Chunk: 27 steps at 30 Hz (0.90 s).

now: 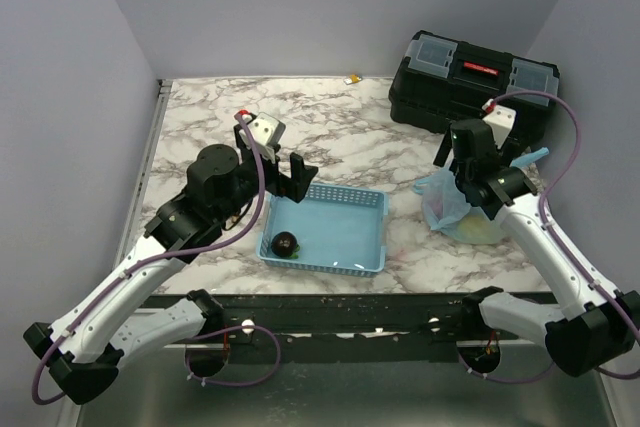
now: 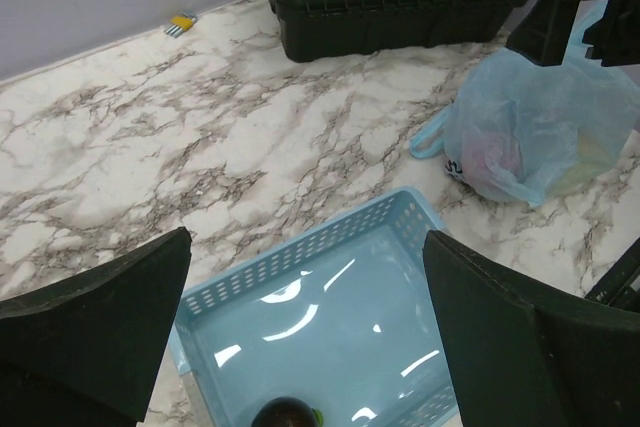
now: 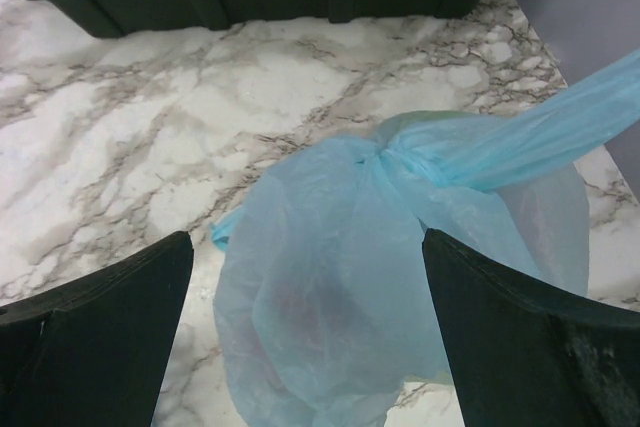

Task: Take the fake fruits out of the plastic bag
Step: Adjust the plastic bag at the center of the board.

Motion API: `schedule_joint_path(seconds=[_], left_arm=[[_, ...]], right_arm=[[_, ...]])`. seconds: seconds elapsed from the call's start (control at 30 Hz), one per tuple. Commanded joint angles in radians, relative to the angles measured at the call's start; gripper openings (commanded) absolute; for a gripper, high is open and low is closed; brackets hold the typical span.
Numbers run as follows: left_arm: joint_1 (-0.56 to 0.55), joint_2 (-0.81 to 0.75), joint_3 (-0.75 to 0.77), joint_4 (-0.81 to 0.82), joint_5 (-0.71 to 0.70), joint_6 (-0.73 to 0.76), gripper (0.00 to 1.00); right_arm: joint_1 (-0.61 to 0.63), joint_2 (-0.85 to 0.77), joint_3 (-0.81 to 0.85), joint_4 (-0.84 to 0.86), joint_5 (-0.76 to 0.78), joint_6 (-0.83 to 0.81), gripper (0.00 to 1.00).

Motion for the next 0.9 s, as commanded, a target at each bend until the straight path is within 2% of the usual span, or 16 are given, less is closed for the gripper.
schedule_joint_path(seconds=[0.0,0.1,0.23,0.37,0.47,0.57,0.77,0.87], left_arm=[[-0.003,0.006,-0.014,0.031,-0.004,0.024,0.99],[-0.003,0.014,-0.008,0.027,0.032,0.035,0.99],[-0.004,-0.003,-0.031,0.053,0.075,0.04,0.99],[-0.008,-0.004,-0.034,0.057,0.094,0.03,0.99],[-0.011,0.003,-0.032,0.057,0.101,0.021,0.99],[-0.014,0.008,-0.032,0.06,0.135,0.005,0.99],[-0.018,0.017,-0.026,0.056,0.172,-0.016,0.99],[-0.019,0.017,-0.026,0.058,0.177,-0.018,0.99]], right_arm=[[-0.008,0.078,-0.01,-0.101,0.089,0.066,1.0],[-0.054,0.088,-0.047,-0.062,0.113,0.061,1.0],[-0.144,0.098,-0.054,-0.029,0.056,0.055,0.99],[-0.153,0.125,-0.042,-0.038,0.04,0.065,0.95],[-0.154,0.111,-0.06,-0.036,-0.016,0.067,0.84],[-0.153,0.067,-0.101,0.003,-0.115,0.044,0.69],[-0.153,-0.039,-0.167,0.081,-0.341,-0.022,0.47],[-0.152,-0.065,-0.181,0.115,-0.412,-0.043,0.3]])
